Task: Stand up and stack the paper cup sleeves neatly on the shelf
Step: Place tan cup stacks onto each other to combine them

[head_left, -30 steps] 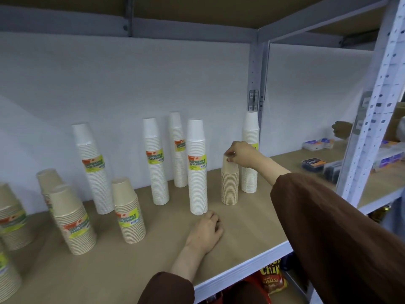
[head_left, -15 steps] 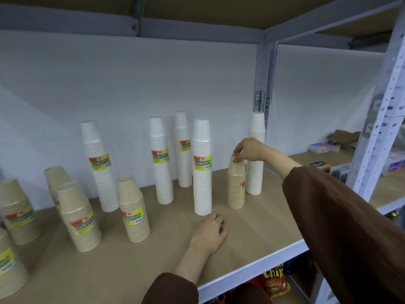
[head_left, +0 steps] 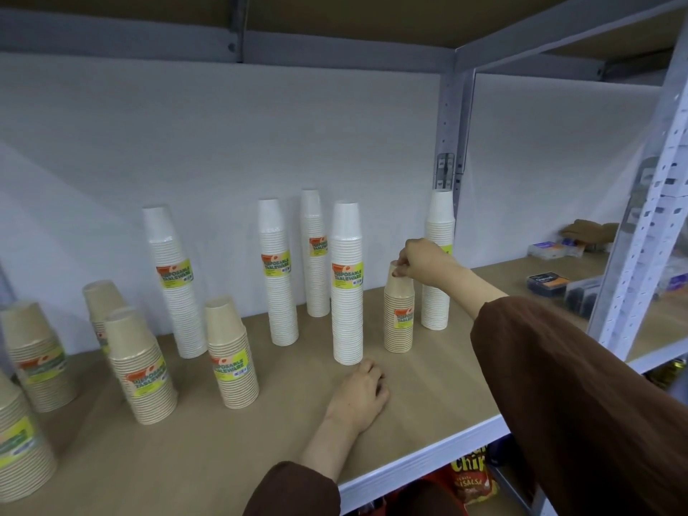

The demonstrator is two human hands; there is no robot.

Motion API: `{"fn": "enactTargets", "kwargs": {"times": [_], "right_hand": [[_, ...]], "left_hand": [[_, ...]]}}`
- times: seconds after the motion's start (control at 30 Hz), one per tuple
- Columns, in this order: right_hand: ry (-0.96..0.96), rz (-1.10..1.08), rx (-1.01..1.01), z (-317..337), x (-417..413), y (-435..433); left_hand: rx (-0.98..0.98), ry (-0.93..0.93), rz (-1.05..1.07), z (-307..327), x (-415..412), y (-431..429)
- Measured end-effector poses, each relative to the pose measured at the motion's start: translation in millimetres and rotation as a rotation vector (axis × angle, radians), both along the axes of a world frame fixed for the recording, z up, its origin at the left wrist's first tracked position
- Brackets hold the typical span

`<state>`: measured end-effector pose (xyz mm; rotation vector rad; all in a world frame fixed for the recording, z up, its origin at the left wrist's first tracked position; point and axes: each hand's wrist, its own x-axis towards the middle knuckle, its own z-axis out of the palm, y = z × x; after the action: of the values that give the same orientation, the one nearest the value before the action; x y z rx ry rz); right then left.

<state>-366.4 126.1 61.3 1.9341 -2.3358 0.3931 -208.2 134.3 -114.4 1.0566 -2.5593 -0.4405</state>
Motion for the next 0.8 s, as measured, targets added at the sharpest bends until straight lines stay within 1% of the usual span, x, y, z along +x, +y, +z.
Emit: {"fn": "enactTargets", "kwargs": {"times": [0.33,0.8], "right_hand": [[0.035,-0.073,-0.025,-2.6,3.4,-3.1],[0.089,-0.084,-0.075,-7.8,3.4,-2.4]], "left_hand": [[0.015,0.032,-0.003,-0.2,0.8,1.1],[0.020,0.014,0.006,1.1,0.8,2.1]]}}
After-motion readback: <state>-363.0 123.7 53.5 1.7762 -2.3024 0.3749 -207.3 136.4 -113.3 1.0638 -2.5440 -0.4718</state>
